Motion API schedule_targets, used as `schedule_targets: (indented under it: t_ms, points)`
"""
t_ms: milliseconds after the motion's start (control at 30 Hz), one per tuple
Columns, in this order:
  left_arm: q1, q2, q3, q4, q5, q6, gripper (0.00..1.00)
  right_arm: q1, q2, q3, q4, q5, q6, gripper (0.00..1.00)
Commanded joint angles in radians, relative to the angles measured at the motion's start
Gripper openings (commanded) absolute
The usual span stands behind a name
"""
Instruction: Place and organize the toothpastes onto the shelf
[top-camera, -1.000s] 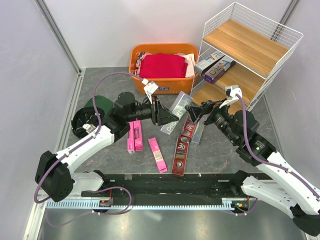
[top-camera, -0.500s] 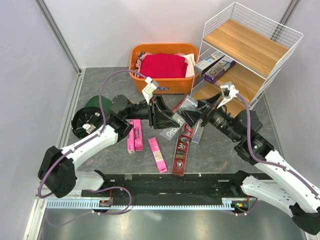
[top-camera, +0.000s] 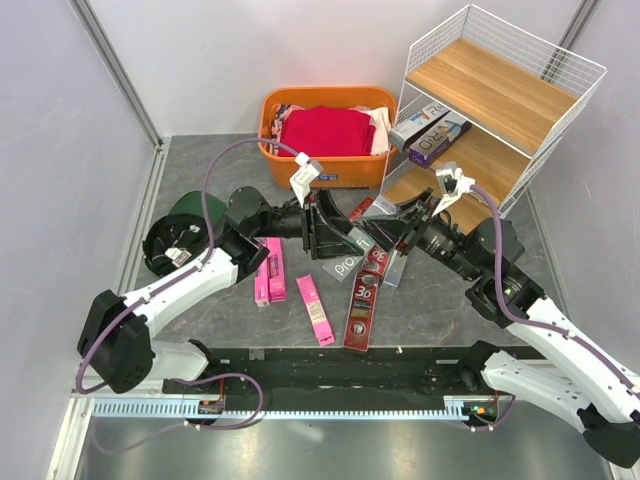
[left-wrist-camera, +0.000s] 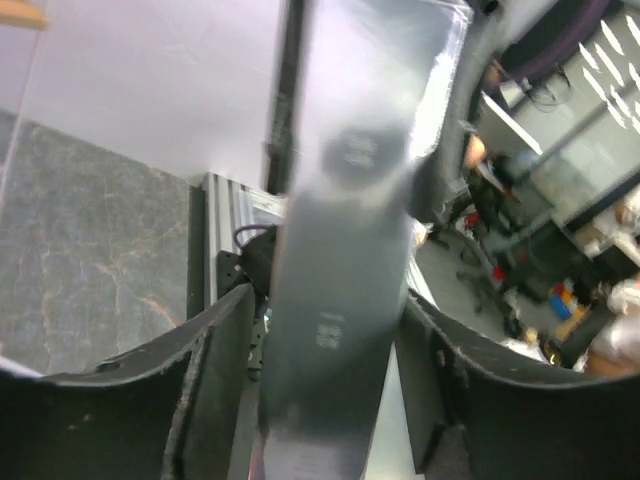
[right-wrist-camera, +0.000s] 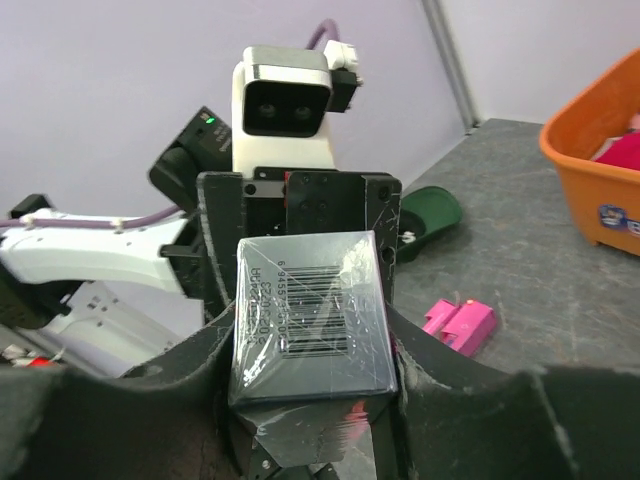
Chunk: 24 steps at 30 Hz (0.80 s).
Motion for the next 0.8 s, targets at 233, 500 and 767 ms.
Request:
schedule_targets:
  t_ms: [233,500,767]
  points:
    - [0.059,-0.097,0.069,-0.241,-0.307,0.148,0.93,0.001,-0.051,0.048,-0.072,0.324,-0.027,0.20]
    - [0.089,-0.114,0.046,-0.178,-0.340,0.099,0.99,0.001,-0.153,0.039,-0.054,0.619,0.013,0.17]
    - [0.089,-0.021,0.040,-0.014,-0.231,-0.019,0.99,0.001,-0.262,0.010,0.049,0.677,0.005,0.20]
